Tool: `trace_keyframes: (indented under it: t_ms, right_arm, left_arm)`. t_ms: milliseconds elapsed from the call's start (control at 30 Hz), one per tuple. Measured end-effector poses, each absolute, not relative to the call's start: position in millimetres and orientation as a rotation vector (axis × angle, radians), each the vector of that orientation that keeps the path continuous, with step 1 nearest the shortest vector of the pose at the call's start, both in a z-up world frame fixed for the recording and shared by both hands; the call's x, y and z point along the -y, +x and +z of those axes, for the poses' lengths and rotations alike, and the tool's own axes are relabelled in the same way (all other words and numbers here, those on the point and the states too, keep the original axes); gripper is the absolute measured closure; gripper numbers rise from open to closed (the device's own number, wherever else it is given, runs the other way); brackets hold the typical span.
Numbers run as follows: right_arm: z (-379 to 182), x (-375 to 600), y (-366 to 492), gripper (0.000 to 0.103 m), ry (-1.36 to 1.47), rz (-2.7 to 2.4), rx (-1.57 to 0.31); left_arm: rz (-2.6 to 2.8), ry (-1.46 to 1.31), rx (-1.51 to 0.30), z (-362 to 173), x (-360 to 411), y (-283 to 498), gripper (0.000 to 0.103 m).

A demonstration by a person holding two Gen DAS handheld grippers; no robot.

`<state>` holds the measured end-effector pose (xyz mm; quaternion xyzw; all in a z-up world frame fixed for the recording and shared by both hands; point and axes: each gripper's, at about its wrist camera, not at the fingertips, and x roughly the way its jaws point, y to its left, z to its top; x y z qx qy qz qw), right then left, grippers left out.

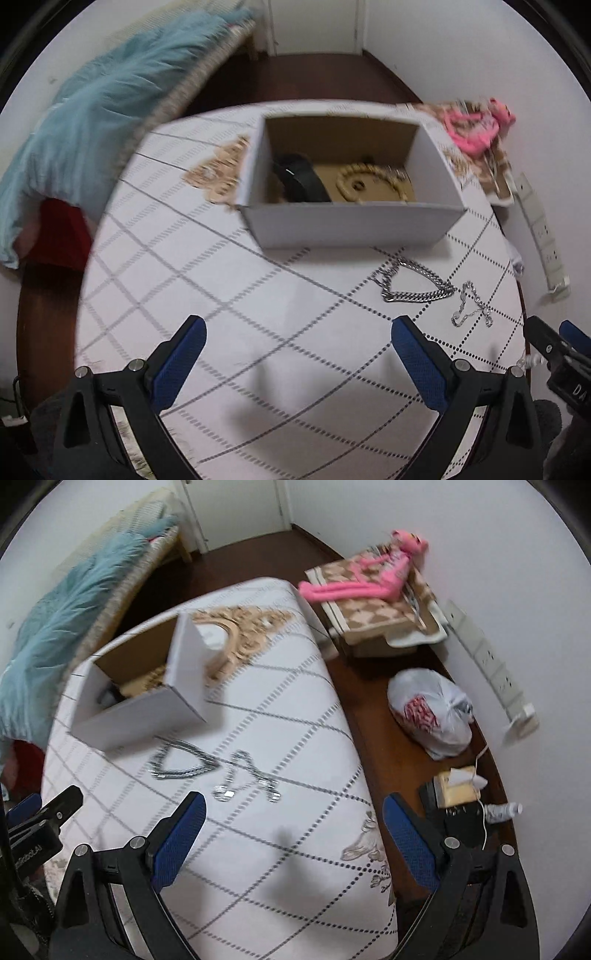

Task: Organize jewelry
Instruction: 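Grasp the thick silver chain with the left gripper while the right gripper grasps the thin chain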

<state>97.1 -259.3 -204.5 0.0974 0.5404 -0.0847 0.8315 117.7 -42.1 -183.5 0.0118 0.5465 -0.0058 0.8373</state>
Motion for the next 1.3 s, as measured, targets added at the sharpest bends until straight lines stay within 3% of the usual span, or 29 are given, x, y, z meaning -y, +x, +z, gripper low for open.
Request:
trace_keyframes:
  t_ms: [167, 333, 500, 533, 567, 1067, 1167, 1300]
  right_arm:
    - [-226.1, 269.4, 103.1, 0.006, 0.215, -0.215, -1.145]
    - [-239.6, 273.0, 113.1, 0.011, 0.217, -0.23, -1.148]
    - [-242.7, 275.0, 114.7, 0.012, 0.231, -0.237, -1.142]
    - [-242.3, 276.7, 114.2, 0.012, 0.24, -0.238, -1.138]
    - [-241.7, 278.2, 113.5, 0.012, 0.243, -0.242, -1.135]
    - [-233.2, 274.0, 104.0, 0.014, 0.28, -0.168, -1.113]
    - [-241.7, 259.9, 109.7, 0.027, 0.244, -0.133, -1.125]
    - [-256.0, 239.2, 117.0, 0.034, 0.173, -0.102, -1.141]
  left_arm:
    - [-0.096, -0.04, -1.228, -210.3, 58.7, 140.7, 0.003]
    - [-0.155, -0.072, -1.251, -219.6, 75.4, 153.6, 0.021]
    - [-0.182, 0.049, -1.222, -223.4, 98.0, 155.8, 0.06]
    - [-0.214, 0.055, -1.207, -221.7, 101.6, 153.5, 0.082]
    - [-0.225, 0.061, -1.207, -221.3, 103.6, 152.2, 0.096]
    - [-0.185, -0.034, -1.158, -202.3, 30.4, 118.1, 0.097]
    - [-0.171, -0.037, -1.134, -194.0, 21.0, 110.4, 0.097]
    - [-0.168, -0.043, -1.113, -188.3, 15.9, 106.3, 0.097]
